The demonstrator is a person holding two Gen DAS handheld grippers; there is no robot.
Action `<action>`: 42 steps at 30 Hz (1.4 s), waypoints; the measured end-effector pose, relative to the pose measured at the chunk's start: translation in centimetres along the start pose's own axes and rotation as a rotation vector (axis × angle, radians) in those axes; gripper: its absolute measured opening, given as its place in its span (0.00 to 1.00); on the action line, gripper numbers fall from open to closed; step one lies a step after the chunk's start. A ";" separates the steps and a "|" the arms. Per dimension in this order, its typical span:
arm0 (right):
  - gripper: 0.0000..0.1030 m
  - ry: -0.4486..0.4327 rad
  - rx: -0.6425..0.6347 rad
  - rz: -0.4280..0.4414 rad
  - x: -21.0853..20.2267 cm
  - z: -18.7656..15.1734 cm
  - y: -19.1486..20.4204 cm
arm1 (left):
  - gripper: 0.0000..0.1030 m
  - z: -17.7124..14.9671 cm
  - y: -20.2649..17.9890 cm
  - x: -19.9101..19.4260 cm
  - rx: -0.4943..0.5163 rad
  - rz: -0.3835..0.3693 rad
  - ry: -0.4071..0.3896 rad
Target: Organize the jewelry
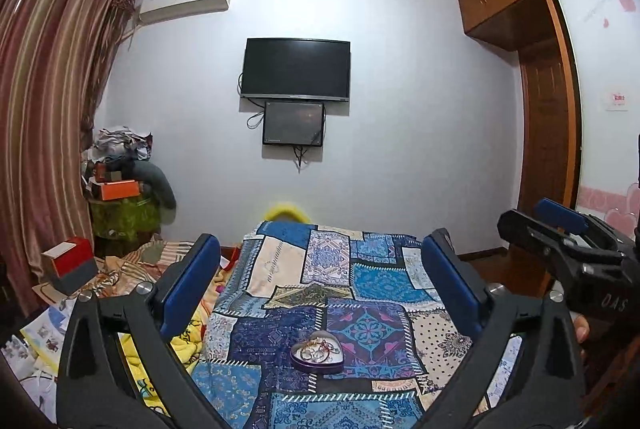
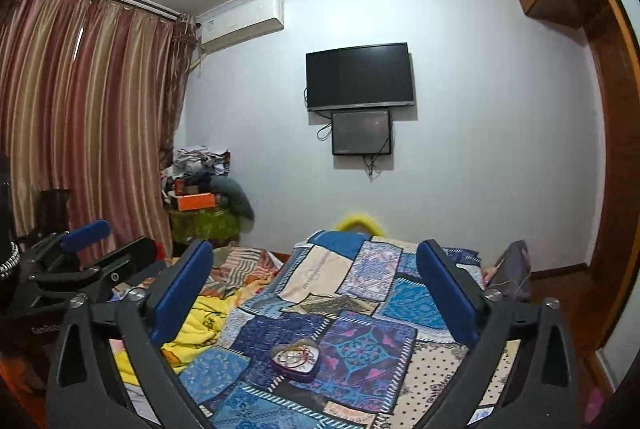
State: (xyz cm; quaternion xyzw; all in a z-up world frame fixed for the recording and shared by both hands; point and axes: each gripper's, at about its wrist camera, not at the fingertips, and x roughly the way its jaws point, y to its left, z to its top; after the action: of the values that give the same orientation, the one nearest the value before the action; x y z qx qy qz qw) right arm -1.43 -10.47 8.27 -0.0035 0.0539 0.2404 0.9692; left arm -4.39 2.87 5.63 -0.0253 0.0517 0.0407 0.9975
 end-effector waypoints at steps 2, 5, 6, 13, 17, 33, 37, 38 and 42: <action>0.99 -0.003 -0.002 0.000 -0.1 0.1 0.1 | 0.98 -0.1 0.0 -0.2 -0.001 0.008 0.000; 1.00 -0.001 0.000 0.003 -0.3 -0.1 0.1 | 0.99 -0.2 0.1 -0.3 -0.005 0.013 0.005; 1.00 0.001 0.003 0.004 -0.2 -0.1 0.1 | 0.99 -0.2 0.2 -0.3 -0.007 0.014 0.006; 1.00 0.026 0.020 0.008 -0.5 -0.9 -0.3 | 0.99 -0.5 -0.1 -0.6 -0.007 0.013 0.012; 1.00 0.036 0.019 0.007 -0.5 -1.0 -0.4 | 0.99 -0.7 -0.5 -0.6 -0.001 0.013 0.018; 1.00 0.063 0.030 0.006 -0.8 -1.2 -0.8 | 0.99 -0.9 -0.4 0.3 -0.013 -0.006 0.046; 1.00 0.067 0.032 0.006 -0.8 -1.1 -0.9 | 0.99 -1.0 -0.3 0.6 -0.021 -0.021 0.060; 1.00 0.068 0.032 0.006 -0.8 -1.0 -0.9 | 0.99 -1.0 -0.3 0.7 -0.023 -0.024 0.062; 1.00 0.074 0.034 0.005 -0.7 -1.0 -0.9 | 0.99 -1.2 -0.3 0.8 -0.023 -0.027 0.067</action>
State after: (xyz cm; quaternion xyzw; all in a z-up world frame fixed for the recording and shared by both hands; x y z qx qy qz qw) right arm -1.73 -11.64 7.31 0.0040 0.0938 0.2414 0.9659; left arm -3.69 2.61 4.42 -0.0389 0.0844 0.0271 0.9953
